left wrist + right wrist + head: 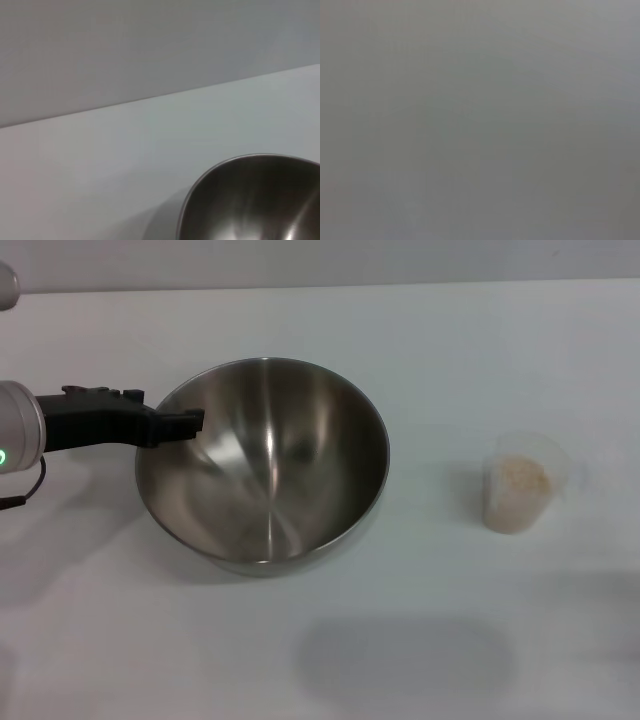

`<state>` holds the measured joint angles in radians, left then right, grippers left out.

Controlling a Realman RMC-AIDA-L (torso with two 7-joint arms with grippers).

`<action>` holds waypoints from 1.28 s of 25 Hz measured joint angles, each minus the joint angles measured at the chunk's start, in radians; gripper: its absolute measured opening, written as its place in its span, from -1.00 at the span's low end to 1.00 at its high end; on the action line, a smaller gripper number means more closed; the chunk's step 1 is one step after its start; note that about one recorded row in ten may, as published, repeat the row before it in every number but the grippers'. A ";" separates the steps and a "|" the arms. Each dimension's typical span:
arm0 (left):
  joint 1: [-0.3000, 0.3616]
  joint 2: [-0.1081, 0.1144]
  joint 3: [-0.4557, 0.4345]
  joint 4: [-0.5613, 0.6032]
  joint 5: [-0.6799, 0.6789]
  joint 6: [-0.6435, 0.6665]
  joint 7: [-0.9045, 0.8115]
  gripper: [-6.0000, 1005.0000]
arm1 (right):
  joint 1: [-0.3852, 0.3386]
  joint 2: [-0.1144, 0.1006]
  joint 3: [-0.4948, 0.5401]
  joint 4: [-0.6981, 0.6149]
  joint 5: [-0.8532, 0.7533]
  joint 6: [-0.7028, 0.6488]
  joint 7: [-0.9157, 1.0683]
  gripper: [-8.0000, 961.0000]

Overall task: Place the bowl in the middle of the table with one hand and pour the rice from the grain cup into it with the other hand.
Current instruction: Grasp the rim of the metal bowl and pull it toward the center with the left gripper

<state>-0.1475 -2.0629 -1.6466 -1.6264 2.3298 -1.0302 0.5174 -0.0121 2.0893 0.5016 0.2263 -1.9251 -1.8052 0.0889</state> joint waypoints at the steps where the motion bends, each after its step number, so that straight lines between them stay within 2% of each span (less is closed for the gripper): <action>1: -0.001 0.000 0.001 0.002 0.000 0.000 0.001 0.60 | 0.000 0.000 0.000 0.000 0.000 0.000 0.000 0.76; 32: -0.029 -0.003 0.020 0.117 0.011 0.031 0.021 0.61 | -0.005 0.001 -0.005 -0.001 -0.006 0.003 0.000 0.76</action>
<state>-0.1769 -2.0663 -1.6271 -1.5094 2.3409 -0.9993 0.5385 -0.0169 2.0908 0.4966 0.2254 -1.9308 -1.8022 0.0889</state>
